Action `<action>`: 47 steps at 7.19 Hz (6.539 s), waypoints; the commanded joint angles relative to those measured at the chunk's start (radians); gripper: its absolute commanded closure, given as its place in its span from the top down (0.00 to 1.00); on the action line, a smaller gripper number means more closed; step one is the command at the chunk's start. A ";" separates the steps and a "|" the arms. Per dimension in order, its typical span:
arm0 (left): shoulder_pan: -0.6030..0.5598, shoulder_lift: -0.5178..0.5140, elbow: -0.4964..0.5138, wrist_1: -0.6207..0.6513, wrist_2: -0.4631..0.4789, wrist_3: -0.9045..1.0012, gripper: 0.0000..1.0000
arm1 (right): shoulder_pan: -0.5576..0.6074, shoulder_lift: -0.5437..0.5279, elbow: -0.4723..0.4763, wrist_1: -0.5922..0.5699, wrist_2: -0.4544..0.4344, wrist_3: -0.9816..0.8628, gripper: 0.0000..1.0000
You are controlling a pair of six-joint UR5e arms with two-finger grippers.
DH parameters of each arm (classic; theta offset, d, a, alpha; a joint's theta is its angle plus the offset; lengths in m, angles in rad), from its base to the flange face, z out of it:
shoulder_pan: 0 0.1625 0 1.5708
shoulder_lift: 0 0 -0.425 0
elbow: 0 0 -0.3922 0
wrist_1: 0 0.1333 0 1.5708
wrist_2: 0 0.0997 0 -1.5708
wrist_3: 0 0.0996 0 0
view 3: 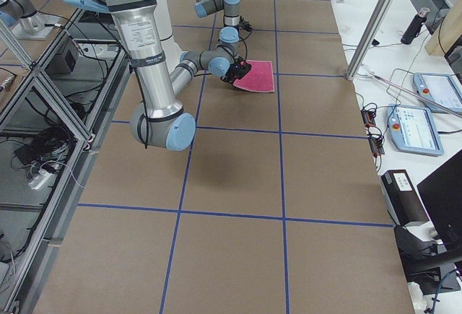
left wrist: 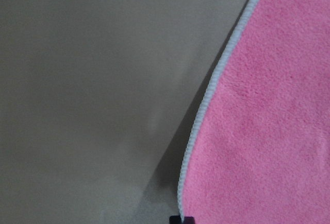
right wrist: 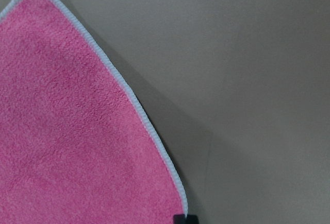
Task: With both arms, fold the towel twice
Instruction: 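Pinch the near towel corner with the left gripper, then lift both near corners and fold them over toward the far edge, then open both grippers and release the folded towel edge, then lower the right gripper and grasp the folded towel's end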
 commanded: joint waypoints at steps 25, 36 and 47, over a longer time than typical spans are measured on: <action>-0.195 -0.155 0.311 -0.118 -0.003 -0.030 0.00 | 0.199 0.199 -0.284 -0.002 0.142 0.011 0.00; -0.204 -0.158 0.306 -0.121 -0.005 -0.016 0.76 | 0.200 0.211 -0.299 0.003 0.138 0.026 1.00; -0.240 -0.155 0.297 -0.115 -0.032 -0.017 0.77 | 0.050 0.167 -0.252 -0.012 -0.076 0.387 0.42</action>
